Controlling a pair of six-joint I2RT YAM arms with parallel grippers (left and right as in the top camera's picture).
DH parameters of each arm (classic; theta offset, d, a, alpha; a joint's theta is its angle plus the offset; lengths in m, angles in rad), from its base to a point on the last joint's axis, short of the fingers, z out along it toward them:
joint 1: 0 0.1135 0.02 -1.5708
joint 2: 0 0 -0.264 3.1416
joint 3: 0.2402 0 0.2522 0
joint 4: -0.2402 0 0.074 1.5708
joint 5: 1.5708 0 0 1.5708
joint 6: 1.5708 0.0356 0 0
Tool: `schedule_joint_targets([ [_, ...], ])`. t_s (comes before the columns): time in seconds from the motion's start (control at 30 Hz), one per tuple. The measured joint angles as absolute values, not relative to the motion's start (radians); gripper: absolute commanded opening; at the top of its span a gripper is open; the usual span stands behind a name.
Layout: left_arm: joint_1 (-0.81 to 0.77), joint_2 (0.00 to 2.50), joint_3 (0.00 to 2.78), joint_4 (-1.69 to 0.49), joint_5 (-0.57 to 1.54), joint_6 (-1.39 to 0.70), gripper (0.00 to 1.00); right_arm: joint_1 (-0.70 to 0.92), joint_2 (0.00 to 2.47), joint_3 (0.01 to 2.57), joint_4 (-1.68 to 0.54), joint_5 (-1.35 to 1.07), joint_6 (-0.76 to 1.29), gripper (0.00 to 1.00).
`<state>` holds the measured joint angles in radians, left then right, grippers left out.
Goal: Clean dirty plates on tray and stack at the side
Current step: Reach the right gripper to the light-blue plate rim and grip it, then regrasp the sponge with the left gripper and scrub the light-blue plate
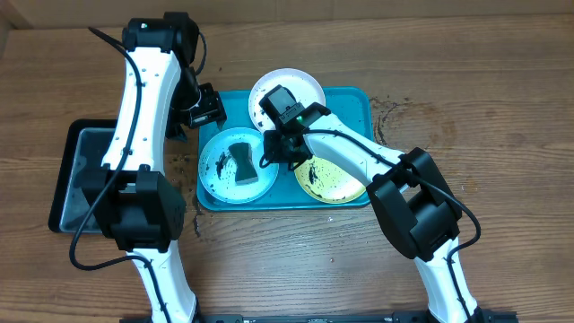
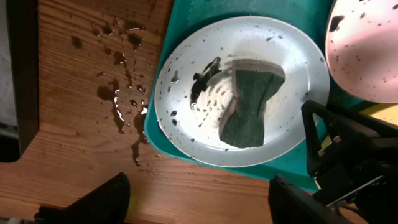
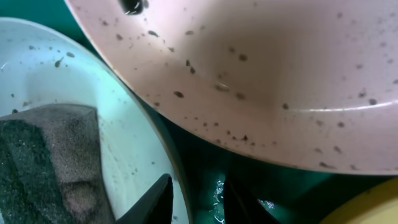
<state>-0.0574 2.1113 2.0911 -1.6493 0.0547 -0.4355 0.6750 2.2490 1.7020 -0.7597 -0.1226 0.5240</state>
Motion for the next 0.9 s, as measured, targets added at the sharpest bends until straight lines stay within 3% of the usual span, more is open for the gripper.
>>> schedule_joint_targets([
  [0.17, -0.057, 2.111, 2.024, -1.63, 0.055, -0.435, 0.71, 0.675, 2.249, 1.702, -0.775, -0.123, 0.525, 0.14],
  [0.4, -0.057, 2.112, 1.898, -1.552, 0.138, -0.334, 0.82, 0.678, 2.249, 1.702, -0.807, -0.13, 0.523, 0.12],
  [0.43, -0.057, 2.111, 1.884, -1.539, 0.155, -0.315, 0.8, 0.678, 2.249, 1.702, -0.81, -0.131, 0.523, 0.12],
  [0.5, -0.057, 2.111, 1.863, -1.521, 0.189, -0.288, 0.62, 0.678, 2.249, 1.702, -0.812, -0.134, 0.522, 0.12],
  [0.53, -0.057, 2.111, 1.856, -1.514, 0.204, -0.28, 0.6, 0.678, 2.249, 1.702, -0.812, -0.135, 0.523, 0.12],
  [0.9, -0.06, 2.112, 1.797, -1.409, 0.279, -0.254, 0.6, 0.678, 2.249, 1.702, -0.817, -0.146, 0.523, 0.12],
])
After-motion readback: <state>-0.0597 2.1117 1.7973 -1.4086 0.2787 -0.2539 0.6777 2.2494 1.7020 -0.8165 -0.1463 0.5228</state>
